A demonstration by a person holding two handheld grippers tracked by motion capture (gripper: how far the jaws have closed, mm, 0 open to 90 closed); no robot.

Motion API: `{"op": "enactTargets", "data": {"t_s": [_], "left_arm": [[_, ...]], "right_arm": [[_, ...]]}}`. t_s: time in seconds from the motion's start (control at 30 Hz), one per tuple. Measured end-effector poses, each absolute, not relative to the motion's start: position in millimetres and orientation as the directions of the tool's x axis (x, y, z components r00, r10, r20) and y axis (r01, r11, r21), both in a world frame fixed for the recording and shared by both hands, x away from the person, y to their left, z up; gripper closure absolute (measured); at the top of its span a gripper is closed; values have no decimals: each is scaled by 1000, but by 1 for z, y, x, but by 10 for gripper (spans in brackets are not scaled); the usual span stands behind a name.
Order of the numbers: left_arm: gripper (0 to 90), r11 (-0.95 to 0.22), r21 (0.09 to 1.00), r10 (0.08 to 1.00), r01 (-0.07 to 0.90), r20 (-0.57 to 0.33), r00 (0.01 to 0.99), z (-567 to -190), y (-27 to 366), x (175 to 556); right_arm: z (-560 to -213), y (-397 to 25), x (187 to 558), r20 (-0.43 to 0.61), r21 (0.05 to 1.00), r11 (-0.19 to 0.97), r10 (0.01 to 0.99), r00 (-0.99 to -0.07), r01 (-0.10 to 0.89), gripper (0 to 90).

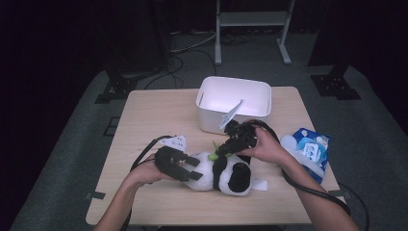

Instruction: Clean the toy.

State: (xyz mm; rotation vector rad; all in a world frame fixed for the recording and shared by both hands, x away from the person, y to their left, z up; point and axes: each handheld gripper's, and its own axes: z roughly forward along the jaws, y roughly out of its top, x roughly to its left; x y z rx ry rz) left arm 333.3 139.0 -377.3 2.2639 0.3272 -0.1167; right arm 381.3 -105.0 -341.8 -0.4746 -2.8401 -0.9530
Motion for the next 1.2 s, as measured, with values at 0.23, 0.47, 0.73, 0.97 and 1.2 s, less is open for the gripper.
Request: {"op": "enactTargets", "data": {"t_s": [0.23, 0.47, 0.73, 0.97, 1.2], "left_arm": [[416, -626, 728, 193, 279, -202, 960, -376, 136, 334], [369, -626, 734, 190, 266, -187, 964, -377, 125, 335], [195, -619, 739, 311, 267, -81, 947, -379, 117, 347], [212, -630, 714, 322, 304, -116, 940, -390, 113, 351], [226, -643, 711, 294, 284, -113, 949, -388, 113, 337]], "right_arm": [[-332, -109, 379, 171, 605, 733, 262, -950, 311, 869], [-334, -117, 370, 208, 571, 758, 237, -949, 314, 860], [-338, -125, 364, 235, 557, 771, 210, -949, 308, 784], [-340, -133, 367, 242, 565, 757, 229, -943, 329, 751], [-350, -132, 371, 205, 556, 758, 272, -940, 341, 742]]}}
